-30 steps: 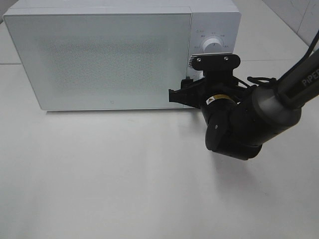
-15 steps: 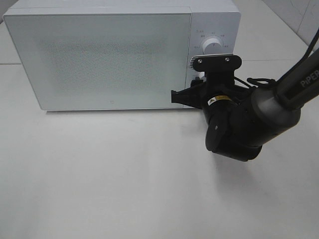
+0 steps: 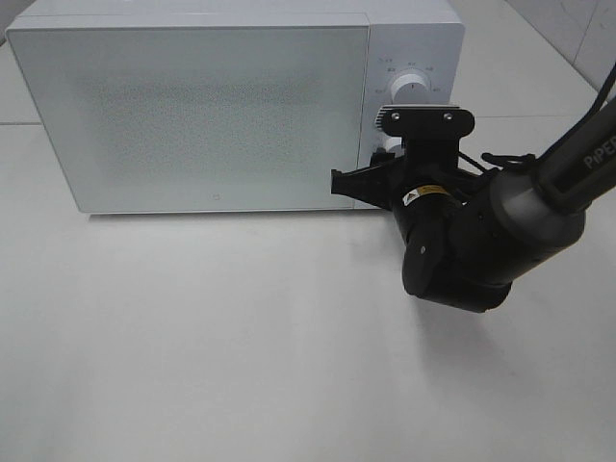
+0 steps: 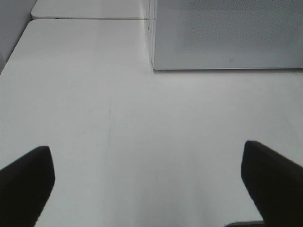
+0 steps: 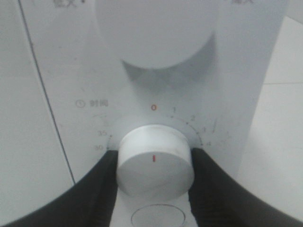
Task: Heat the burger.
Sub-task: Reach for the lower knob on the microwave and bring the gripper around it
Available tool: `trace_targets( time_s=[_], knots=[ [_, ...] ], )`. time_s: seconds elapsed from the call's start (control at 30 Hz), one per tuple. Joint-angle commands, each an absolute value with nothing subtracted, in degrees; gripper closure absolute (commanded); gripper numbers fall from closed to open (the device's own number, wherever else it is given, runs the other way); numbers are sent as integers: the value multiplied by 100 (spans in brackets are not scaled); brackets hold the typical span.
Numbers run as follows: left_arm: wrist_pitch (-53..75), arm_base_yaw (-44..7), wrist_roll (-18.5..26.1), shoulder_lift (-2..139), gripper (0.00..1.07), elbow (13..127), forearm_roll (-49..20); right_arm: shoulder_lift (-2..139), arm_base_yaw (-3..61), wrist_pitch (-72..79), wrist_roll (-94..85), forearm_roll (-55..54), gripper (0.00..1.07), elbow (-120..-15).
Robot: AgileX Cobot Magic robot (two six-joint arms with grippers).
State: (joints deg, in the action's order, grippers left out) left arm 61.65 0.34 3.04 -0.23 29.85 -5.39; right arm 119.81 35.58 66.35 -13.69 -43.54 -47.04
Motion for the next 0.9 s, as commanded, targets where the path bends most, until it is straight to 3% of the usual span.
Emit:
trace_targets(
  time_s=[0.03, 0.3, 0.77, 0.9],
  knots=[
    [6131, 52, 269, -57, 6, 2997, -527, 11929, 3501, 7248, 321, -3300, 107, -4899],
    [6131, 52, 269, -57, 6, 2997, -527, 11929, 3501, 7431, 3140, -2664, 107, -4899],
    [6131, 52, 269, -57, 6, 2997, -527, 11929, 3501, 7718, 7368, -2899, 107, -4899],
    [6131, 52, 269, -57, 6, 2997, -527, 11929, 3501, 7884, 7861, -2991, 107, -4899]
  ],
)
